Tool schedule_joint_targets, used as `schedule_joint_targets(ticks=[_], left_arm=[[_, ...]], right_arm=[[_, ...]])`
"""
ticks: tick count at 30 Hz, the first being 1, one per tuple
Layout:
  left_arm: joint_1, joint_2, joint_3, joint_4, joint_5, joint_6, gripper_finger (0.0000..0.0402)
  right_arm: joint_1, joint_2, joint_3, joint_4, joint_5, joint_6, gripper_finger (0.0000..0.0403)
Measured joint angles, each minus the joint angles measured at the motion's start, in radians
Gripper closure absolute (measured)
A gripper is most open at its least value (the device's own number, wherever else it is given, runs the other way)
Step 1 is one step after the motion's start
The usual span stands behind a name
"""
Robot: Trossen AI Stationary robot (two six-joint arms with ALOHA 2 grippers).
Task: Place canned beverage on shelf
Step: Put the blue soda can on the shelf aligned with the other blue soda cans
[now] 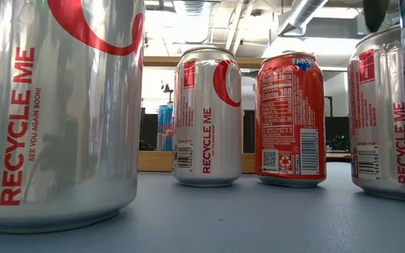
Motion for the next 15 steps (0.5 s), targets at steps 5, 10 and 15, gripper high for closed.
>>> schedule_joint_targets(ticks=[5,10,15], left_arm=[[0.000,0.000,0.000,-0.002,0.000,-0.003,0.0223],[0.000,0.000,0.000,-0.003,0.000,-0.003,0.0223],[0.000,0.000,0.000,-0.003,-0.026,-0.003,0.0223]], right_arm=[[0.000,0.021,0.003,-0.020,0.008,0.047,0.0102],[-0.004,0.024,0.003,-0.039,0.007,0.142,0.0128],[-0.009,0.024,0.003,-0.050,0.005,0.268,0.0185]])
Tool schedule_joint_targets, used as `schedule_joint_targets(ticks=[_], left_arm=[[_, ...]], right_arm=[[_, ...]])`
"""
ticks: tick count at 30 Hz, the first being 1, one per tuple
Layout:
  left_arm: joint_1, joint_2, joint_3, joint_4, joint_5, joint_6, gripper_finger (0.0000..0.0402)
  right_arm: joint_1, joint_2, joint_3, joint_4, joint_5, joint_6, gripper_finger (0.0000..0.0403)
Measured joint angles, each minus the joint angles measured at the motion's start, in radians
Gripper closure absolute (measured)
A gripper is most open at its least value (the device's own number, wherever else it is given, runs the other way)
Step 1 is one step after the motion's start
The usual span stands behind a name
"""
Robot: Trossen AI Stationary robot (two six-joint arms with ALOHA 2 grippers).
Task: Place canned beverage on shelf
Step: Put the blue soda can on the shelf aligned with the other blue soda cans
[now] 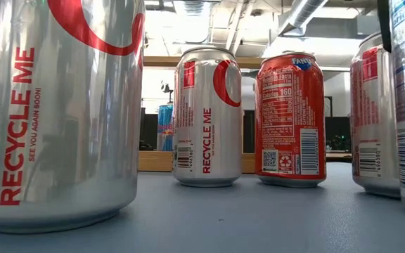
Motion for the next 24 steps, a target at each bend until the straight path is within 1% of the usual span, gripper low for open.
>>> schedule_joint_targets(ticks=[2,3,6,9,12,14,16,20,24], left_arm=[[0.000,0.000,0.000,0.000,-0.011,0.000,0.0223],[0.000,0.000,0.000,0.000,-0.015,0.000,0.0223],[0.000,0.000,0.000,0.000,-0.020,0.000,0.0223],[0.000,0.000,0.000,0.000,-0.030,0.000,0.0223],[0.000,0.000,0.000,-0.001,-0.070,0.000,0.0223],[0.000,0.000,0.000,-0.001,-0.107,0.000,0.0223],[0.000,0.000,0.000,-0.002,-0.141,0.000,0.0223],[0.000,0.000,0.000,-0.015,-0.174,0.000,0.0223],[0.000,0.000,0.000,-0.018,-0.174,0.000,0.0223]], right_arm=[[0.000,0.000,0.000,0.000,0.000,0.047,0.0212],[0.000,0.000,0.000,0.002,0.001,0.072,0.0218],[-0.003,0.000,0.000,0.018,0.002,0.190,0.0218],[-0.015,0.000,0.000,0.062,0.002,0.350,0.0218],[-0.033,0.000,0.000,0.129,0.002,0.523,0.0215],[-0.047,0.000,0.000,0.164,0.002,0.638,0.0201],[-0.059,0.000,0.000,0.181,0.004,0.719,0.0192],[-0.079,0.000,0.000,0.172,0.048,0.799,0.0198],[-0.103,0.000,-0.001,0.175,0.076,0.846,0.0212]])
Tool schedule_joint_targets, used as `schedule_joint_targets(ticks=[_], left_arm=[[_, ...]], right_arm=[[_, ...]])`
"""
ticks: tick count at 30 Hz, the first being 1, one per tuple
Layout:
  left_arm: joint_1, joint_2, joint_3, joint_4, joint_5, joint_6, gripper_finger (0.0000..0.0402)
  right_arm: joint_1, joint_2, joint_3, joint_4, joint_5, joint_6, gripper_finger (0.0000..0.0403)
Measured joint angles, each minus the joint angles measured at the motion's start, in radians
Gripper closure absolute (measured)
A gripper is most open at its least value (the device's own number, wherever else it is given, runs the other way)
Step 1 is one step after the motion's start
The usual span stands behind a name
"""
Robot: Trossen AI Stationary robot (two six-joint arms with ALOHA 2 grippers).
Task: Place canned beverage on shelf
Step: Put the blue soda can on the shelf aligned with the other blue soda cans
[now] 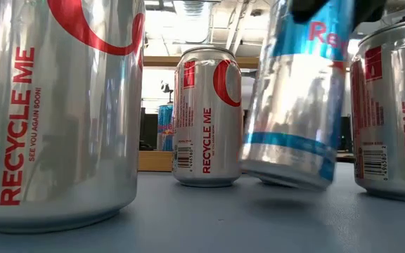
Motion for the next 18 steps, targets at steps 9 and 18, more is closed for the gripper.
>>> schedule_joint_targets(ticks=[9,18], left_arm=[[0.000,0.000,0.000,-0.012,-0.003,0.000,0.0223],[0.000,0.000,0.000,-0.013,-0.003,0.000,0.0223]], right_arm=[[-0.036,0.000,0.000,-0.037,-0.052,0.029,0.0202],[-0.060,0.000,0.044,-0.141,-0.045,0.050,0.0204]])
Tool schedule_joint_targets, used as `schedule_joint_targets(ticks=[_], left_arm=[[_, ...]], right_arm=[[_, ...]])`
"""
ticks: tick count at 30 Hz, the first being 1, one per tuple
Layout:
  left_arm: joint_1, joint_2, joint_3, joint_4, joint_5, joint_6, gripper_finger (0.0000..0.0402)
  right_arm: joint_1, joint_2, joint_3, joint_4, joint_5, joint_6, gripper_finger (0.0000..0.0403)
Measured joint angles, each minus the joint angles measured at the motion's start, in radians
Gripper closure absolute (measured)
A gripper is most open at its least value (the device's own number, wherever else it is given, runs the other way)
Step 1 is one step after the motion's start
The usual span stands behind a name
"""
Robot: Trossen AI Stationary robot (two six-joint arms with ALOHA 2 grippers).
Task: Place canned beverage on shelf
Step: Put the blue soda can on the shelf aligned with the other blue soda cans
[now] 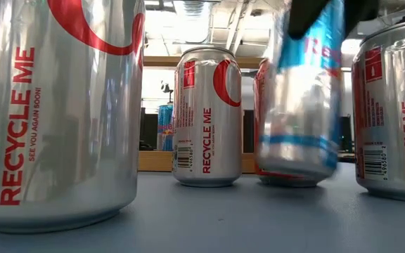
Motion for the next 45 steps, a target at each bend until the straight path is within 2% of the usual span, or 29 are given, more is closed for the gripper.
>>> schedule_joint_targets(ticks=[8,22,27,32,37,42,45], left_arm=[[0.000,0.000,0.000,-0.001,-0.002,-0.015,0.0223],[0.000,0.000,0.000,-0.016,-0.003,-0.025,0.0223],[0.000,0.000,0.000,-0.018,-0.003,-0.026,0.0223],[0.000,0.000,0.000,-0.022,-0.002,-0.029,0.0223],[0.000,0.000,0.000,-0.027,0.001,-0.035,0.0223],[0.000,0.000,0.000,-0.052,0.001,-0.061,0.0223],[0.000,0.000,0.000,-0.075,0.001,-0.081,0.0223]], right_arm=[[-0.019,-0.001,0.042,-0.082,0.053,0.031,0.0204],[-0.025,0.093,0.048,-0.055,0.056,0.017,0.0203],[-0.018,0.097,0.048,-0.026,0.059,-0.066,0.0194],[-0.017,0.107,0.101,-0.064,0.049,-0.213,0.0184],[-0.017,0.109,0.133,-0.068,0.055,-0.286,0.0182],[-0.006,0.108,0.133,-0.035,-0.035,-0.372,0.0181],[-0.004,0.108,0.133,0.020,-0.041,-0.363,0.0180]])
